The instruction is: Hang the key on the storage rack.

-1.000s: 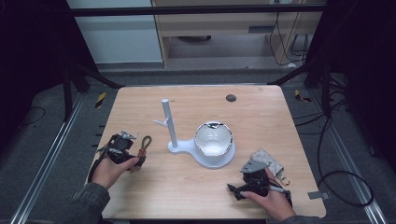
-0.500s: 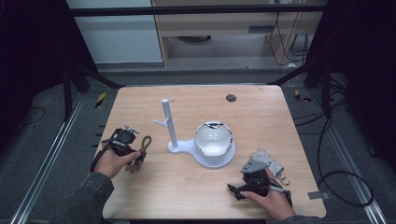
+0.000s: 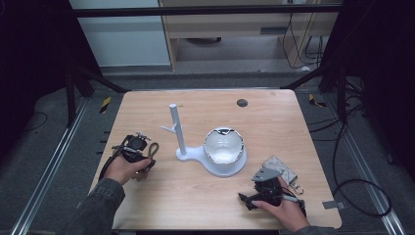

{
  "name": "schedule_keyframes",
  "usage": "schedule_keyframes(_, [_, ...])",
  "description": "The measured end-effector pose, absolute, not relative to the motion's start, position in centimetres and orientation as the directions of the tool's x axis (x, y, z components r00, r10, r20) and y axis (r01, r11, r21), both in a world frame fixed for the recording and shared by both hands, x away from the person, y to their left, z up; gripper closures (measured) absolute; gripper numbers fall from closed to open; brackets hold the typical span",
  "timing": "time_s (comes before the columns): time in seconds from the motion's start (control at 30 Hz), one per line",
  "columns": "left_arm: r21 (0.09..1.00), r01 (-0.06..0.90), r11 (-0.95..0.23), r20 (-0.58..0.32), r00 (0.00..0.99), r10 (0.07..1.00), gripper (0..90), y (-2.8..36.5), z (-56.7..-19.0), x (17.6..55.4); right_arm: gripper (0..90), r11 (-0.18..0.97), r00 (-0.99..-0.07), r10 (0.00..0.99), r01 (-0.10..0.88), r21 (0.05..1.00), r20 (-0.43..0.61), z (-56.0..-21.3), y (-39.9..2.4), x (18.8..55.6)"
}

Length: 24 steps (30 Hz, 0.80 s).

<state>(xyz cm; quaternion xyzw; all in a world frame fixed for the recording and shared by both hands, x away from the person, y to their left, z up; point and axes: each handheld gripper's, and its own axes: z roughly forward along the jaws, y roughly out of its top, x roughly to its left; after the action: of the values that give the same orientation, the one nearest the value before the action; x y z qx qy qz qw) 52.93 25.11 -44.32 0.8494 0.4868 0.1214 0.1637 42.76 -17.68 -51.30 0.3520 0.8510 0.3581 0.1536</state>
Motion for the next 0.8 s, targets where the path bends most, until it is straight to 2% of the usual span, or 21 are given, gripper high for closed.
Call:
schedule_keyframes(0.13, [0.389,0.811,-0.437,0.020,0.467,0.884,47.0,25.2,-44.9,53.6,0.3,0.496,-0.705,0.709,0.490,0.717,-0.009,-51.3,-17.7,42.7])
schedule_keyframes(0.37, [0.370,0.831,-0.416,0.008,0.445,0.896,54.7,25.4,-45.3,54.0,0.3,0.495,-0.705,0.710,0.490,0.717,-0.009,-51.3,-17.7,42.7])
schedule_keyframes(0.8, [0.355,0.843,-0.405,0.006,0.431,0.902,56.0,25.5,-46.1,54.3,0.3,0.494,-0.705,0.710,0.487,0.720,-0.010,-51.3,-17.7,42.7])
